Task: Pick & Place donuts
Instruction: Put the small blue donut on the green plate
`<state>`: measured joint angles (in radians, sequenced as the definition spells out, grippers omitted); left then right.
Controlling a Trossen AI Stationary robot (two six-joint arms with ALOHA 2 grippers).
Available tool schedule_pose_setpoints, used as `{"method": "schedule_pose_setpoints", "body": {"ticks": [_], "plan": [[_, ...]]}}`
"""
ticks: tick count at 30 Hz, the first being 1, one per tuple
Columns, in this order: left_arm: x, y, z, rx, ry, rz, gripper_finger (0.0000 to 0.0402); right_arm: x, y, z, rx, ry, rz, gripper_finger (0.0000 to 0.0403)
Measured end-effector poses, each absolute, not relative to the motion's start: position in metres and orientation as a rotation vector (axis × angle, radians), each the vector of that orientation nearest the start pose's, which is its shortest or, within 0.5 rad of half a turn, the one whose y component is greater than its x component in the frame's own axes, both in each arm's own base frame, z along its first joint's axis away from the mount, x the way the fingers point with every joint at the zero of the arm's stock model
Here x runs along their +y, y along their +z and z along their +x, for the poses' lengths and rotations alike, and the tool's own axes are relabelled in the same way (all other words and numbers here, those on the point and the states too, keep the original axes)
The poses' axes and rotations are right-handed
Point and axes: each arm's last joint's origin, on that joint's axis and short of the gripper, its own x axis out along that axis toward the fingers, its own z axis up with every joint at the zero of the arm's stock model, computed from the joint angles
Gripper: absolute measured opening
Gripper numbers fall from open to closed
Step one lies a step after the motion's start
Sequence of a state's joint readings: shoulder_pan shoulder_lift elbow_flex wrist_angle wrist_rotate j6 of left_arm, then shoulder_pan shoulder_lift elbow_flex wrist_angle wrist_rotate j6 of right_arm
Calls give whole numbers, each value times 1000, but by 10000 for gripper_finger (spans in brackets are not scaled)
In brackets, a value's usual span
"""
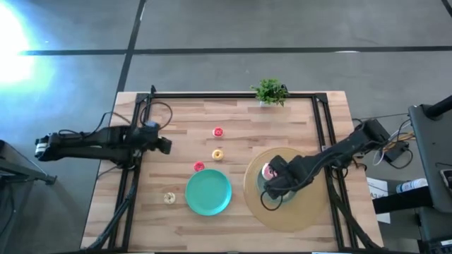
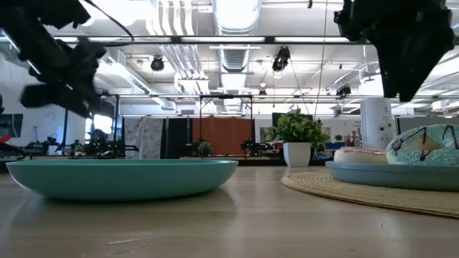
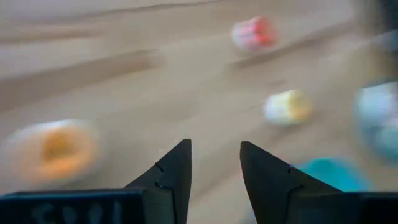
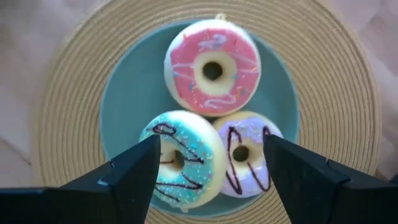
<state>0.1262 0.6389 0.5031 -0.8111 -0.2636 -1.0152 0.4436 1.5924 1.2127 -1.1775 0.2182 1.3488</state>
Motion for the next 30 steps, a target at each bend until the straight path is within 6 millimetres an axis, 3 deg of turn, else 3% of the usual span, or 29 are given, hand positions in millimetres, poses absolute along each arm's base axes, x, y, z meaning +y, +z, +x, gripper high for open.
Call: {"method": "schedule_pose_setpoints", "body": {"ticks": [5,14,21,30], "plan": [[27,218,113,937,955,-718,110,105,238,252,1260,-787,555,279],[59,192,120,1168,1029,-693,110,102,234,252,1276,-778,526,279],[83,193,125,1188,1011,-733,109,103,234,252,1276,-774,528,279],[97,173,129,1321,976,-817,109,102,234,253,1260,-774,509,279]]}}
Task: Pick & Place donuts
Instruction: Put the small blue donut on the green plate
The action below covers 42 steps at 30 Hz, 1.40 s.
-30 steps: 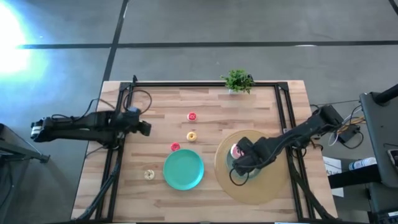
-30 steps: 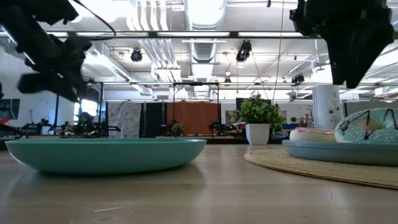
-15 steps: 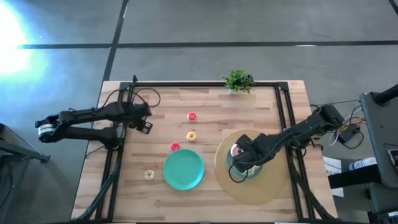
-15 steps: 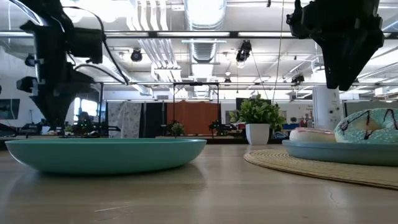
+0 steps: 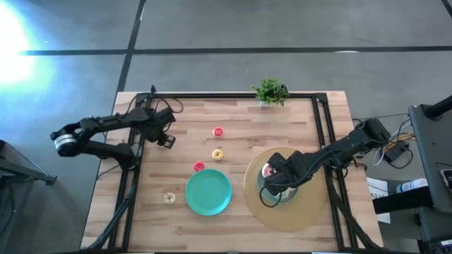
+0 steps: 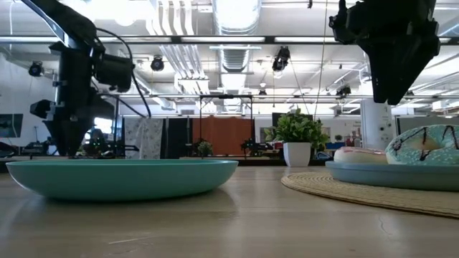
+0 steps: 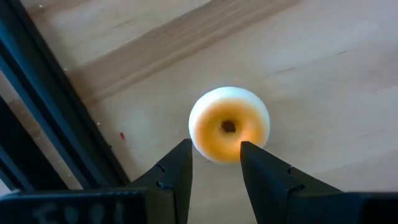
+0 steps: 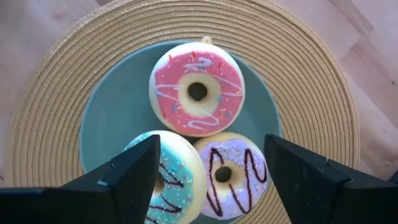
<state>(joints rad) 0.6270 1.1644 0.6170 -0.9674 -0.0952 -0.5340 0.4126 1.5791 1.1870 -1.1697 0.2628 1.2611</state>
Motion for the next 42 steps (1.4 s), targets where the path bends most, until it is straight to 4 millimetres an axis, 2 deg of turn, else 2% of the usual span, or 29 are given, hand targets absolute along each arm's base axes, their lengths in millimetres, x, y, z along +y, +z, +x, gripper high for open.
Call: {"method": "schedule_pose_setpoints", "body": {"ticks": [7,14,17,22,28,31,34,37,39,42], "plan": [[103,158,137,1399,994,-819,109,102,232,252,1259,-772,504,279],[109,148,144,1395,1007,-797,105,102,232,253,1255,-771,510,279],[110,147,146,1384,1003,-798,82,103,232,255,1242,-760,522,279],[113,151,150,1289,990,-793,15,108,233,266,1171,-656,553,276],[113,164,158,1106,861,-909,2,107,238,284,1042,-542,587,258],[111,182,166,909,683,-1002,1,101,245,291,975,-488,572,249],[103,211,176,664,287,-1073,1,97,256,300,911,-383,486,242],[90,238,181,496,-63,-1082,0,95,271,310,837,-252,306,237],[82,248,183,445,-169,-1061,0,94,283,318,778,-156,110,235],[69,252,186,445,-212,-1042,0,93,296,328,697,-43,-175,235]]}}
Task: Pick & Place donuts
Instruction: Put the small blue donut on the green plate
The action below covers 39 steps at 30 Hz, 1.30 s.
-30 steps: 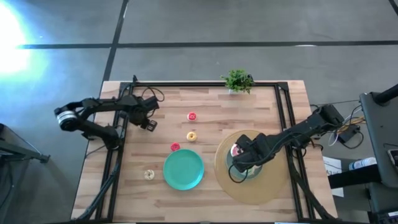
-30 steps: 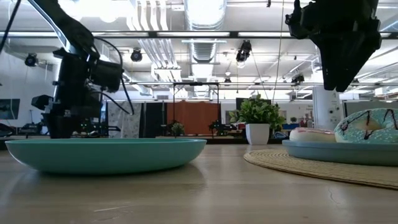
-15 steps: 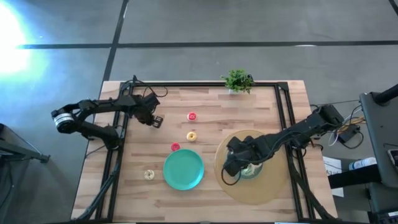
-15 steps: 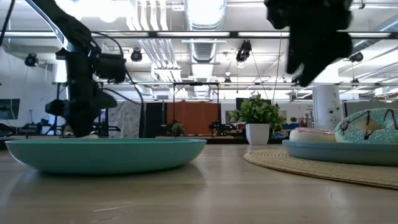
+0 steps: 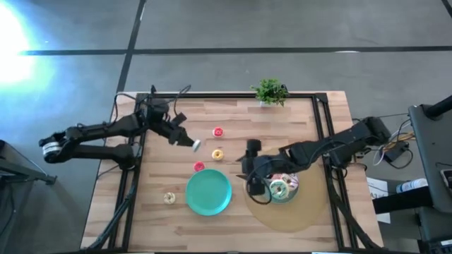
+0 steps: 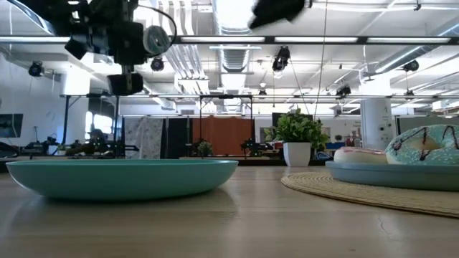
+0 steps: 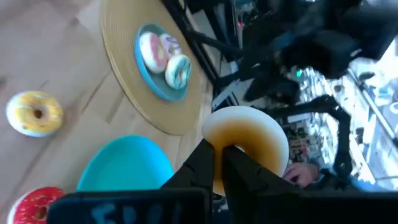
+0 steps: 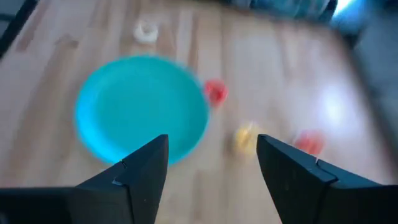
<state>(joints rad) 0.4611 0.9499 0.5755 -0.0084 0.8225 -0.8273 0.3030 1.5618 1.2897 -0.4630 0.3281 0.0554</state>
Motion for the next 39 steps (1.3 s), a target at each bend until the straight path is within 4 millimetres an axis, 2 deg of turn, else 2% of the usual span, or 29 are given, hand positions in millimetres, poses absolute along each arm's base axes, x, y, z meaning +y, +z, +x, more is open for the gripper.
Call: {"method": "schedule_pose_setpoints", "body": {"ticks": [3,6,10,20,26,33,39], "plan": [[55,247,195,482,-199,-1038,0,85,309,334,645,-60,-316,241],[41,242,208,504,-212,-1024,0,74,319,341,621,-83,-367,250],[29,247,231,447,-276,-1012,0,65,319,344,628,-54,-395,256],[29,257,290,475,-348,-955,0,67,317,344,633,-6,-442,249],[33,262,317,493,-384,-919,0,67,316,343,640,-6,-431,249],[34,257,326,539,-390,-917,0,67,310,341,682,-4,-328,242],[34,255,324,547,-387,-920,0,67,308,340,686,-8,-314,205]]}}
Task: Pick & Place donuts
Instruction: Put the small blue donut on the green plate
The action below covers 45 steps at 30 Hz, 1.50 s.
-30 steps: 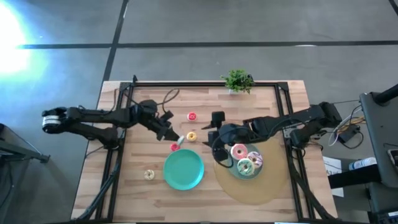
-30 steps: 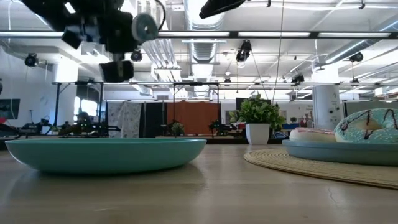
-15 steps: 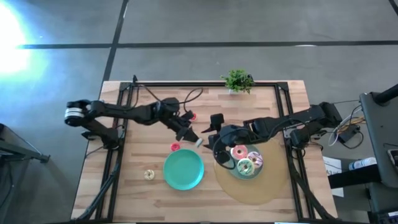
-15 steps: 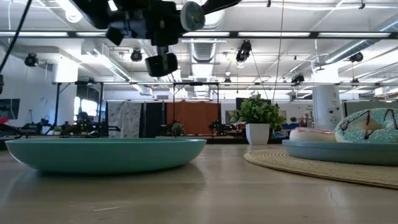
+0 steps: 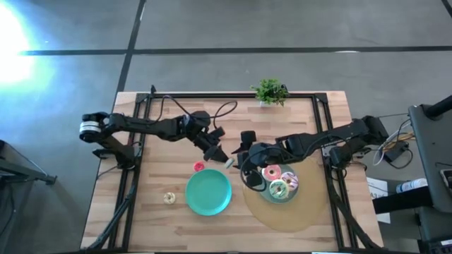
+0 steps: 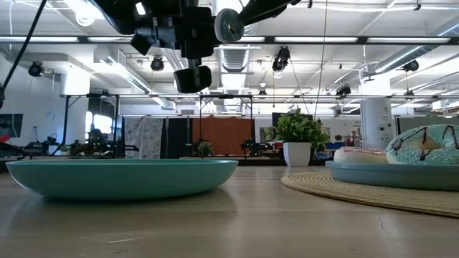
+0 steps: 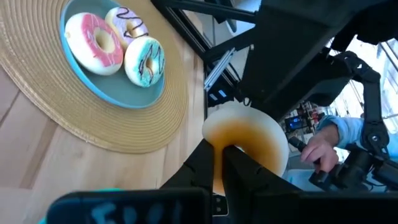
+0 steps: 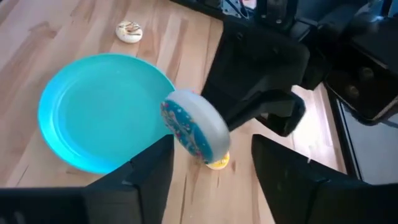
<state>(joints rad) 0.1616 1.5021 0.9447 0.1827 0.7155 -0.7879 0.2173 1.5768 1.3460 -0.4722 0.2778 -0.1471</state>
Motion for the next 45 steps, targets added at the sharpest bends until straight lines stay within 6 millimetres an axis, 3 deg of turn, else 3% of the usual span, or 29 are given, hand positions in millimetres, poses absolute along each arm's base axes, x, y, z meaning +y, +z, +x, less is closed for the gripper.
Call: {"method": "schedule_pose_setpoints", "body": {"ticks": [16,24,28,31,35,41,45], "plan": [[34,255,323,543,-336,-918,3,64,298,347,676,-4,-234,118],[36,252,321,556,-238,-906,87,63,291,345,741,-19,-80,53],[34,253,303,642,-92,-845,119,61,285,342,811,7,61,31],[24,261,283,693,100,-763,123,55,278,345,839,-16,224,25],[-5,284,252,633,305,-592,123,48,256,362,889,-7,491,24],[-54,310,215,446,401,-433,123,60,209,400,1004,60,672,23],[-70,313,203,396,440,-415,123,69,187,417,1067,50,707,23]]}}
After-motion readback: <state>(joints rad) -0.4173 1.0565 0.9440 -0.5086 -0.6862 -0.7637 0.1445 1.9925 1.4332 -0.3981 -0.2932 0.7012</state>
